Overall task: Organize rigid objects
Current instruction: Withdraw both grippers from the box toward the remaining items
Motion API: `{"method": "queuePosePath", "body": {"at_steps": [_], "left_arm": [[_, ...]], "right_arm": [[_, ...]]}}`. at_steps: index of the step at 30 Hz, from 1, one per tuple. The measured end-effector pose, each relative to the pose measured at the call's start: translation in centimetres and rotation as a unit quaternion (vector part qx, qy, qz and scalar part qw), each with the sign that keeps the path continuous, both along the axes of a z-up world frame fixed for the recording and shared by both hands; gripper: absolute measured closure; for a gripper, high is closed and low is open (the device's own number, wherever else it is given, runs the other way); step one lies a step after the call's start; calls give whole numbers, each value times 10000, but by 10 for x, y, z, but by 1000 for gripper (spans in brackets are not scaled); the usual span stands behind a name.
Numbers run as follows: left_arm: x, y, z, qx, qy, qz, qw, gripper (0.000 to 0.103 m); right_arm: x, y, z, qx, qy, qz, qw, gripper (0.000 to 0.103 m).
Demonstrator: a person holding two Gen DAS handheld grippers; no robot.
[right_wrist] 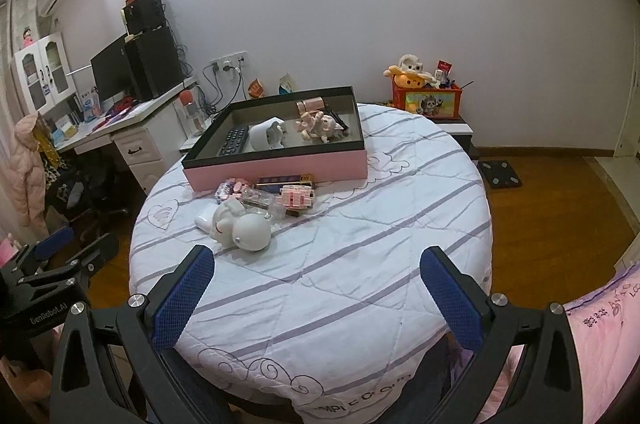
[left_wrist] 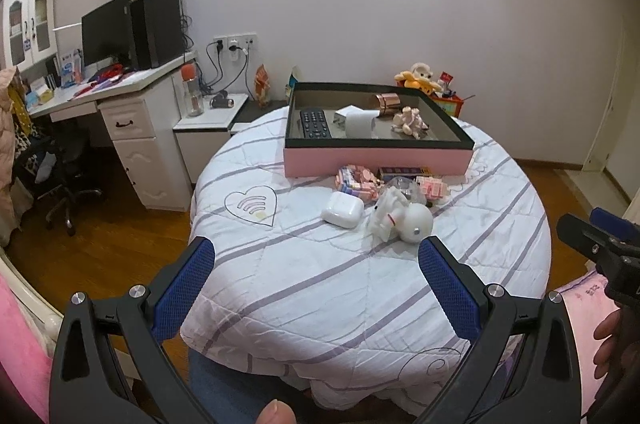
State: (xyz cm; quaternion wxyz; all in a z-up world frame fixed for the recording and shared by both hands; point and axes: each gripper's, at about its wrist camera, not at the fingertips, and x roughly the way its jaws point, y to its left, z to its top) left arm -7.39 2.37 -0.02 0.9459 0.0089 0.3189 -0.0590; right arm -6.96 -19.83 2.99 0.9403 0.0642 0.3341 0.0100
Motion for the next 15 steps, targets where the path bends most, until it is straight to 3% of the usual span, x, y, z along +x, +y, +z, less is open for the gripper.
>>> {"method": "queuePosePath", "body": {"at_steps": [15], "left_arm": [[58,-9,-31,379,154,-77,9991,0]], "right_arm": [[29,-6,-29,-23,340,-12,9994,0]]}}
